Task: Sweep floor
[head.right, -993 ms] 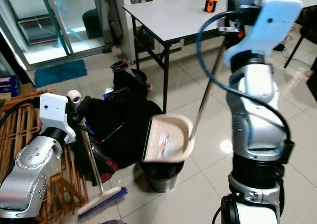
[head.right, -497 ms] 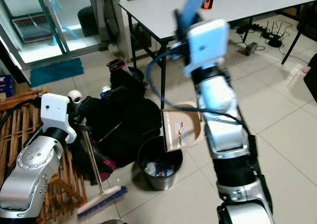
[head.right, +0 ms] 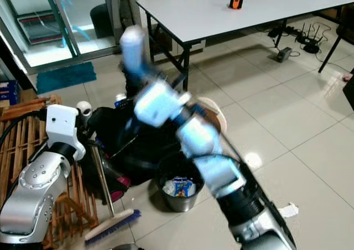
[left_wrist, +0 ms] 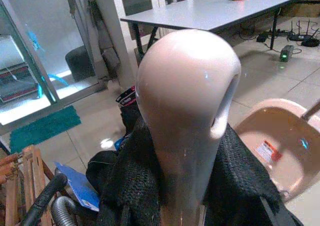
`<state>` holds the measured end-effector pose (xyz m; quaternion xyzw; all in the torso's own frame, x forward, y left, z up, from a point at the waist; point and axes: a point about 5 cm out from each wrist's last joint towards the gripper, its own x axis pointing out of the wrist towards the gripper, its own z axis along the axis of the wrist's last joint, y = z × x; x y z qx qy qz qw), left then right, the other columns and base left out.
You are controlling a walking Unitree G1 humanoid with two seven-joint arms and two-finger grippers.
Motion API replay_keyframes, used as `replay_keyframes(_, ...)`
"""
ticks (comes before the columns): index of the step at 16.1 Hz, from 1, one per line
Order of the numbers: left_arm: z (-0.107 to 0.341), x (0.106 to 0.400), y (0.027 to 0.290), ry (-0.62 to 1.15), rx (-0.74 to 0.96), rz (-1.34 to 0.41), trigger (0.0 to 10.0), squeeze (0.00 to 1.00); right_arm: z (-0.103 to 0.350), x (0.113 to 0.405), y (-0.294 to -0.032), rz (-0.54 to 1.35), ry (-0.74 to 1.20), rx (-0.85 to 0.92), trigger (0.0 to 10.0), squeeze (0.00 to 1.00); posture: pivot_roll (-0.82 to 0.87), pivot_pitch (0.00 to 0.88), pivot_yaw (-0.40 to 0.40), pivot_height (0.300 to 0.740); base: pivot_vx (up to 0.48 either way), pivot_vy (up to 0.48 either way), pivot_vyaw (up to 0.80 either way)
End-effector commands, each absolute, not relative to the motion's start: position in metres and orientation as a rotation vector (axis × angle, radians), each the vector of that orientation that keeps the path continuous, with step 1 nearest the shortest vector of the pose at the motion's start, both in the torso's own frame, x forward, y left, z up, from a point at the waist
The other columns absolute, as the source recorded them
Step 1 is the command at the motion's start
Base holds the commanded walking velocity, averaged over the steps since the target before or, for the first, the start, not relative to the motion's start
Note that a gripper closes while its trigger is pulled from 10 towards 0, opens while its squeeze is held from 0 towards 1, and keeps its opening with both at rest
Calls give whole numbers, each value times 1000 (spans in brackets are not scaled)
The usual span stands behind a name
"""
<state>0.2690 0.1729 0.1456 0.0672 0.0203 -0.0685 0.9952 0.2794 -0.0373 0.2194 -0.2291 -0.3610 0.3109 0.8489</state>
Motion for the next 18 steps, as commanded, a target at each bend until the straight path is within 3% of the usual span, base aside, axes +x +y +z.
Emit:
replay_keyframes(1,153,270,171,8,152,-149,10000,0,223,275,-32,681,-818,-515,10000,0,14,0,69,740,0,0,0)
replay_keyframes(4,153,271,171,9,154,-152,10000,0,218,275,-34,666,-830,-565,10000,0,10,0,68,740,0,0,0)
replay_keyframes(7,152,271,170,12,158,-159,10000,0,231,288,-58,498,-823,-563,10000,0,6,0,65,740,0,0,0)
replay_keyframes(9,149,274,165,15,153,-185,10000,0,249,308,-121,158,-669,-462,10000,0,-16,0,67,740,0,0,0)
replay_keyframes(13,146,272,157,14,176,-231,10000,0,222,303,-172,-37,-419,-335,10000,0,-28,0,67,740,0,0,0)
replay_keyframes(18,144,270,156,18,194,-245,10000,0,202,294,-175,-45,-287,-326,10000,0,-25,3,60,740,0,-227,0)
